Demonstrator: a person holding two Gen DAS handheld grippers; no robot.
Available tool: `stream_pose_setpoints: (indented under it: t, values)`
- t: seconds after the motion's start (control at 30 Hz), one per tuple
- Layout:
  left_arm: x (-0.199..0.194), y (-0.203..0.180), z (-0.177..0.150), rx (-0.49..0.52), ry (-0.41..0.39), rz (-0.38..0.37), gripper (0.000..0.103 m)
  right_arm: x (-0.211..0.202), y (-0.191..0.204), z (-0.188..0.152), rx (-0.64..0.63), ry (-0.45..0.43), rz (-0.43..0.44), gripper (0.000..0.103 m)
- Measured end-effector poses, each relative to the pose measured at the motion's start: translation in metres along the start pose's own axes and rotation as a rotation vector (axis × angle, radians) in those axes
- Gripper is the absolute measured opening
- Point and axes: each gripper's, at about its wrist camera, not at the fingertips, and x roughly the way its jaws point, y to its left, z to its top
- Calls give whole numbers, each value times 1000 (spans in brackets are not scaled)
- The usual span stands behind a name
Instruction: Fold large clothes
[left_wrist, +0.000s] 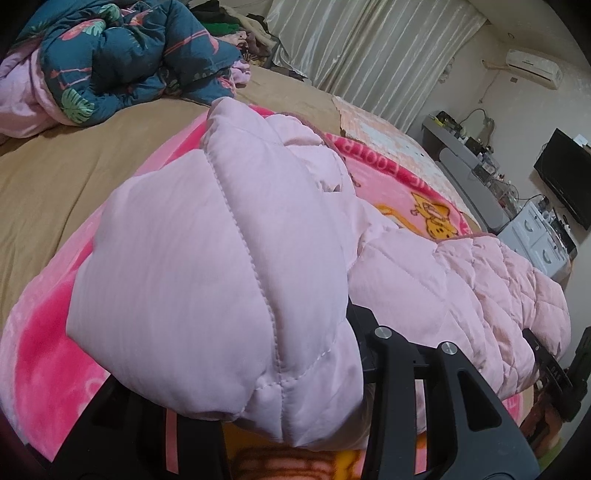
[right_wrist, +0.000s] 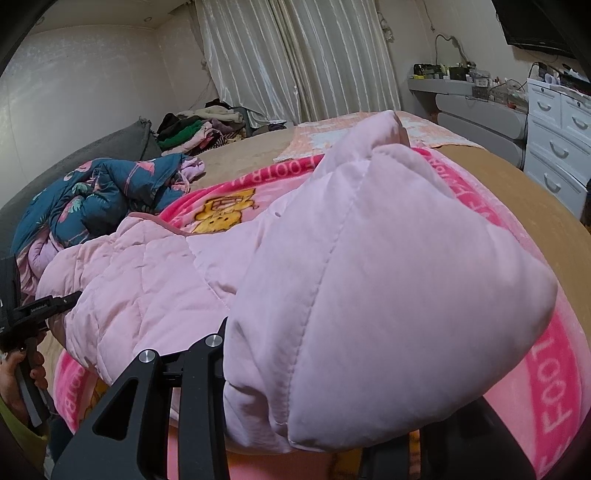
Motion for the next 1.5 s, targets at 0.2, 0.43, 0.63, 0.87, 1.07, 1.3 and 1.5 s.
stream_pose_setpoints:
  t: [0.2, 0.43, 0.63, 0.87, 1.07, 1.3, 1.5]
  values:
    - [-2, 4, -8, 11, 9, 9, 32, -3, 1, -11, 14, 11, -2, 34]
    - [-7, 8, -22, 22, 17, 14, 33, -9, 1, -24, 19, 16, -4, 34]
    - [-11, 15, -30, 19, 27, 13, 34, -13, -1, -36, 40, 31, -5, 35]
    - [-22, 20, -42, 39, 31, 9, 35, -23, -4, -48, 62, 41, 4, 35]
    - [-13, 27, -45, 28, 50, 21, 39, -10, -10, -51, 103, 89, -24, 38]
    - [-6, 29, -49, 22, 61, 37, 46, 14, -23, -58, 198, 174, -59, 55]
    - [-7, 30, -54, 19, 65, 45, 52, 8, -35, -66, 265, 187, -47, 75]
